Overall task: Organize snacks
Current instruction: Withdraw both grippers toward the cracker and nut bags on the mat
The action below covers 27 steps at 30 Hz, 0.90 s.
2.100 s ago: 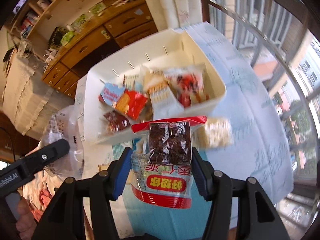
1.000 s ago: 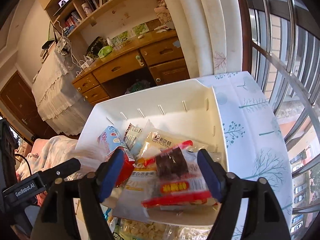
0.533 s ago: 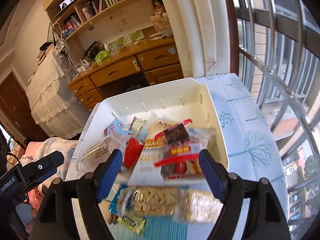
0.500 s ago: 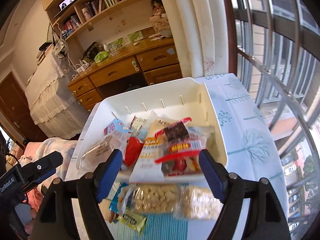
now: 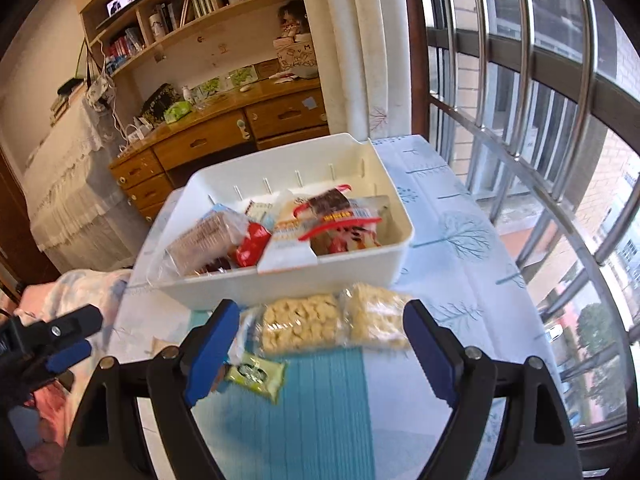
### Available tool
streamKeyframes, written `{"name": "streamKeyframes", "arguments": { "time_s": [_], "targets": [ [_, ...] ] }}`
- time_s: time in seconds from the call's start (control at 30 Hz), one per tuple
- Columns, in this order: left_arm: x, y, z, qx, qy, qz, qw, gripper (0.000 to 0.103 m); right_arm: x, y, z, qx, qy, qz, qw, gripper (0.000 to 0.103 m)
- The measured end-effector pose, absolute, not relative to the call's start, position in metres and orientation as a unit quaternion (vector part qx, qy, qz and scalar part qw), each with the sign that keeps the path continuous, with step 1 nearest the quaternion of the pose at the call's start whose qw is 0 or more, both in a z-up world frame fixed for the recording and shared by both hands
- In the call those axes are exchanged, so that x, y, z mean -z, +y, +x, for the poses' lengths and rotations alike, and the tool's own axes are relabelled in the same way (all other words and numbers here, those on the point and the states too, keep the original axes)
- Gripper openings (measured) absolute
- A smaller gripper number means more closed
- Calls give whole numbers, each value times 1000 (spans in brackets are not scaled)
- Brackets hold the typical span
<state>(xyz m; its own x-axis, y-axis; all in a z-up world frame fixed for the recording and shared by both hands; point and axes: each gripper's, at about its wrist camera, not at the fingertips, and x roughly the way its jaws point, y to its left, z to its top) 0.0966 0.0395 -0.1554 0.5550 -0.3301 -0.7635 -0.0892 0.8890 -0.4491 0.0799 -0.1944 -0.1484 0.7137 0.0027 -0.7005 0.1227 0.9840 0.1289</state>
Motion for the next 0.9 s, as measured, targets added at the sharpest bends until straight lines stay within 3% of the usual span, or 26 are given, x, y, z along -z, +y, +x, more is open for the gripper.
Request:
{"name": "streamKeyframes", "arguments": {
  "time_s": [0.9],
  "targets": [
    [236, -37, 151, -10, 543, -143, 828, 93, 244, -231, 116, -12, 421, -59, 905, 85]
  ]
}}
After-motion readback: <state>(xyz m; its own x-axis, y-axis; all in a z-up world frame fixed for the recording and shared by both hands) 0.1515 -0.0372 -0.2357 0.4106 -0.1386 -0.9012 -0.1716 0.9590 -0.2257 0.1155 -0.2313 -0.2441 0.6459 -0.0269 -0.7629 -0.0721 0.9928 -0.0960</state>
